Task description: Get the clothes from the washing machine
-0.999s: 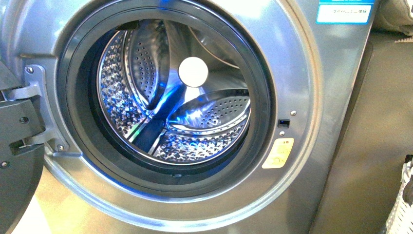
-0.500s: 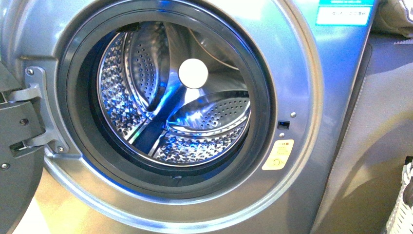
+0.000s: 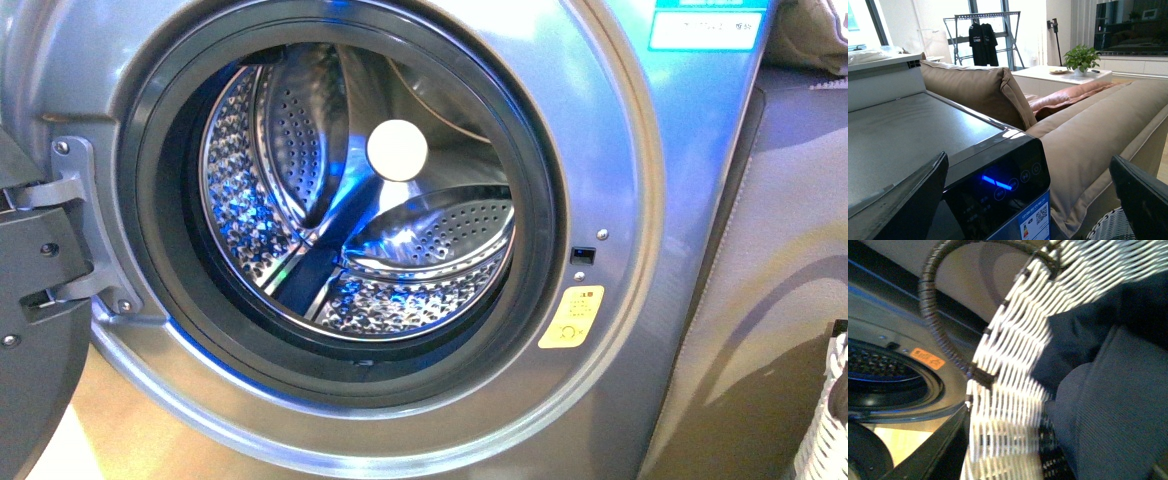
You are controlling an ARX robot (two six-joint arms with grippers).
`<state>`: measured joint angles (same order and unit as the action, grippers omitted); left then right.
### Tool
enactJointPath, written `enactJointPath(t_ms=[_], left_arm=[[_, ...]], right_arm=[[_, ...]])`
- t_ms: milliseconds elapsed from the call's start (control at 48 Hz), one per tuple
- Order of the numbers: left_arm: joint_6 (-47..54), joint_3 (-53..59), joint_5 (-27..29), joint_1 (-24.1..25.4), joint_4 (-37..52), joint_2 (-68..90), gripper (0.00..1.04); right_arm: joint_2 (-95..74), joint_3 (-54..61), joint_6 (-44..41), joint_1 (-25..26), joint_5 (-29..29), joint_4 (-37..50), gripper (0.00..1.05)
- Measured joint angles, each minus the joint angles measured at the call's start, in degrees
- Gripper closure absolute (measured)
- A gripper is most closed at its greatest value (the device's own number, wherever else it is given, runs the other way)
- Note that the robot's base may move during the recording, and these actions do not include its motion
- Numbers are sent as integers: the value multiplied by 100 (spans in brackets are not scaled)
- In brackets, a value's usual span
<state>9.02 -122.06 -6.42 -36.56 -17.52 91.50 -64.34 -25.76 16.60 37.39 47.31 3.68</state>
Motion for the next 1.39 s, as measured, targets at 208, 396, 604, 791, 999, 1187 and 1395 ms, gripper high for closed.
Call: enactJointPath(t_ms=[208, 396, 604, 791, 999, 1187, 1395], left_arm=[[0, 0, 0, 0, 0, 0, 6], [0, 0, 0, 0, 0, 0, 6], [0, 0, -2, 0, 0, 0, 6], [0, 0, 0, 0, 0, 0, 6], [0, 0, 0, 0, 0, 0, 6], [0, 0, 0, 0, 0, 0, 6], [0, -11, 0, 0, 7, -2, 6]], right_arm=[[1152, -380, 730, -448, 160, 184, 8], [1827, -999, 990, -1252, -575, 839, 8], [2079, -1473, 879, -2371, -1716, 1178, 8], [1853, -1453, 1648, -1567, -1449, 1202, 8], [1403, -1202, 2841, -260, -702, -658, 8], [896, -433, 2308, 553, -1261, -1250, 8], [1091, -219, 1919, 350, -1270, -1515, 8]])
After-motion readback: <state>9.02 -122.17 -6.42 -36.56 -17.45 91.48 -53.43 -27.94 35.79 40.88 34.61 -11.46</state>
